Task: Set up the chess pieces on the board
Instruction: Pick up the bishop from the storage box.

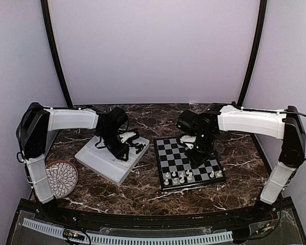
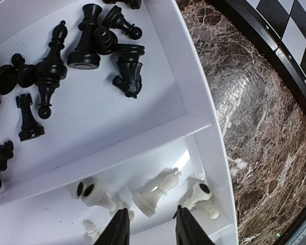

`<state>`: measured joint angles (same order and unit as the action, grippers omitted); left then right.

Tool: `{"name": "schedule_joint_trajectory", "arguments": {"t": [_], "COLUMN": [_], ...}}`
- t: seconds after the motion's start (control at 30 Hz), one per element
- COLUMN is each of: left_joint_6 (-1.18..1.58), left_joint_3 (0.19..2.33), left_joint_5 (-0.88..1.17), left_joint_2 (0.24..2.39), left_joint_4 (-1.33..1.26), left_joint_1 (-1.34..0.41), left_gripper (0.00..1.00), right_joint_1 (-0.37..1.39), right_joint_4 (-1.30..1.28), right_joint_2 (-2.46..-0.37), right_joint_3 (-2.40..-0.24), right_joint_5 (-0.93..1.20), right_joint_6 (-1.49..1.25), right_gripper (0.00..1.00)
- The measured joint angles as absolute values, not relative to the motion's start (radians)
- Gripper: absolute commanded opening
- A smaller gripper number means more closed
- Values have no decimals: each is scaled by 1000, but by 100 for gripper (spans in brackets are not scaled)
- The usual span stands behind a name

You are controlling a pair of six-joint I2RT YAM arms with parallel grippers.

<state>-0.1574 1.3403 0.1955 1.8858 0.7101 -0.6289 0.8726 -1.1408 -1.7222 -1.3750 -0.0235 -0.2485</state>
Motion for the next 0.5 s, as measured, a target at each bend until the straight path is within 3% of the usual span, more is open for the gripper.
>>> {"name": "schedule_joint_trajectory", "arguments": {"t": [0.5], "left_joint_6": [-181], "left_joint_3": [1301], "left_joint_5": [228], "left_joint_2": [1936], "left_joint_4": [684], "left_joint_1": [-640], "left_gripper": [31], "right_joint_1": [873], "right_joint_4": [-1124], "right_joint_2": [-1722], "right_joint_3": [-1343], "right_joint_5": [-21], "right_joint_6": [-249], "right_gripper": [21]}}
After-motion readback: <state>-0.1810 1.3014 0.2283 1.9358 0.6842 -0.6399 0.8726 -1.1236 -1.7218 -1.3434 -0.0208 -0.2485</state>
